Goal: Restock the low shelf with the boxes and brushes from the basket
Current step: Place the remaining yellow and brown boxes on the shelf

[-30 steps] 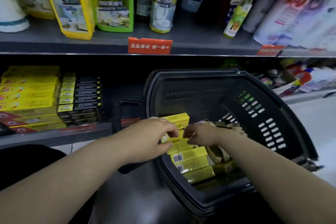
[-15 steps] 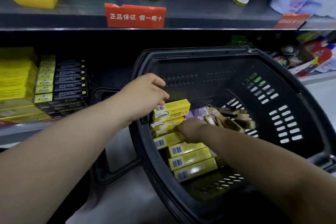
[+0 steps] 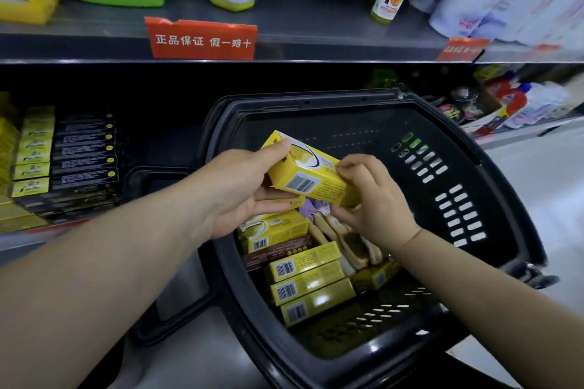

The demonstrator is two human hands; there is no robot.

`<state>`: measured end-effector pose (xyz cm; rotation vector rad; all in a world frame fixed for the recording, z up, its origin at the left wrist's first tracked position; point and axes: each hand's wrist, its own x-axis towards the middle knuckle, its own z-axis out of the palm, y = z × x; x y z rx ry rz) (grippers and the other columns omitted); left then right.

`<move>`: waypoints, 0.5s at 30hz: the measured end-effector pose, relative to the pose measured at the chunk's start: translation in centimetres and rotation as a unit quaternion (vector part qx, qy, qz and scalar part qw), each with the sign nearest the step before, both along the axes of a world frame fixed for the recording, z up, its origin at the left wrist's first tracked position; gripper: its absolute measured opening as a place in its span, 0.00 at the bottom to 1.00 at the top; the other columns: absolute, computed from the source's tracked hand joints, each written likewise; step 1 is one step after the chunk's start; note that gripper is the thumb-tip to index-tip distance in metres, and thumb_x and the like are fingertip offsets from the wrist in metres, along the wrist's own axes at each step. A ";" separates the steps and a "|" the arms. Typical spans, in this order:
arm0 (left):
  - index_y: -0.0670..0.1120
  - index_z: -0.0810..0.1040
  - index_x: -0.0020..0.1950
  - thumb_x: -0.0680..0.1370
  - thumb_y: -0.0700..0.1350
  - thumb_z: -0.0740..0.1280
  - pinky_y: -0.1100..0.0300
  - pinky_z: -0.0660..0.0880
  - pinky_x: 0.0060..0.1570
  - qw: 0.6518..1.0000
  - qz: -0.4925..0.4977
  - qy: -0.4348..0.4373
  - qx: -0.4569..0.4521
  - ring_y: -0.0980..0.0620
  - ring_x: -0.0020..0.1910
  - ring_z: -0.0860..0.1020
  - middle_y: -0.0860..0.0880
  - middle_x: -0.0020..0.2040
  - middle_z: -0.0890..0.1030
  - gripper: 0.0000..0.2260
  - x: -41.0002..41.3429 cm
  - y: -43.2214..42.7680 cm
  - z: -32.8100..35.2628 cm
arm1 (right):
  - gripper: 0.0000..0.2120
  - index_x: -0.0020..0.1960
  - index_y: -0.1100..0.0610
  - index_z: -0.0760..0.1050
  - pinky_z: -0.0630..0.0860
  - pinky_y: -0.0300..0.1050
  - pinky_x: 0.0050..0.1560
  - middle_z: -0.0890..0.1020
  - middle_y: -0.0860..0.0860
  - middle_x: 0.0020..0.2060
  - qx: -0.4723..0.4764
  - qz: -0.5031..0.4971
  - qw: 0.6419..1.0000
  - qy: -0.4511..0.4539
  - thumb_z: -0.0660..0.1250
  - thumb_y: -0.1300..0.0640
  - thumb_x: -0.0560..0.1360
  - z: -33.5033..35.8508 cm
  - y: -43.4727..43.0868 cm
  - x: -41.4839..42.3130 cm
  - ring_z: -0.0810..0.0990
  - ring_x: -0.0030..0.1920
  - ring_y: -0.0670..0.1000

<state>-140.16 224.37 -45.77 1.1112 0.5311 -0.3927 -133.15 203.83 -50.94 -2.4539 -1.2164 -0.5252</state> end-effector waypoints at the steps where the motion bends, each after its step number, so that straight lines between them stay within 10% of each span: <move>1: 0.44 0.78 0.57 0.76 0.53 0.65 0.54 0.81 0.45 1.000 -0.002 -0.002 0.003 0.47 0.45 0.84 0.44 0.49 0.85 0.16 -0.1 0.0 0.0 | 0.27 0.51 0.64 0.73 0.79 0.51 0.45 0.78 0.60 0.49 0.009 0.014 1.000 -0.016 0.80 0.64 0.56 -0.2 -0.1 0.2 0.78 0.47 0.60; 11: 0.42 0.73 0.53 0.76 0.42 0.68 0.56 0.81 0.43 0.995 0.041 -0.015 0.092 0.49 0.47 0.82 0.43 0.49 0.82 0.08 0.2 0.5 -0.6 | 0.37 0.66 0.61 0.61 0.71 0.47 0.62 0.69 0.59 0.61 0.051 -0.027 0.991 0.119 0.77 0.60 0.64 -2.1 1.9 2.2 0.70 0.62 0.54; 13: 0.42 0.73 0.48 0.75 0.39 0.68 0.56 0.81 0.41 0.994 0.052 -0.014 0.092 0.49 0.41 0.82 0.43 0.46 0.82 0.05 0.4 0.4 -0.5 | 0.39 0.70 0.60 0.56 0.74 0.38 0.57 0.68 0.54 0.63 0.119 -0.126 0.934 0.312 0.75 0.61 0.67 -1.8 2.4 2.3 0.72 0.60 0.48; 15: 0.40 0.74 0.48 0.73 0.37 0.69 0.55 0.81 0.43 0.994 0.054 -0.015 0.096 0.47 0.41 0.81 0.41 0.45 0.81 0.06 0.6 0.4 -0.5 | 0.25 0.67 0.60 0.61 0.78 0.37 0.45 0.74 0.59 0.62 0.268 -0.206 0.763 0.551 0.67 0.63 0.74 -1.0 3.1 2.4 0.80 0.49 0.48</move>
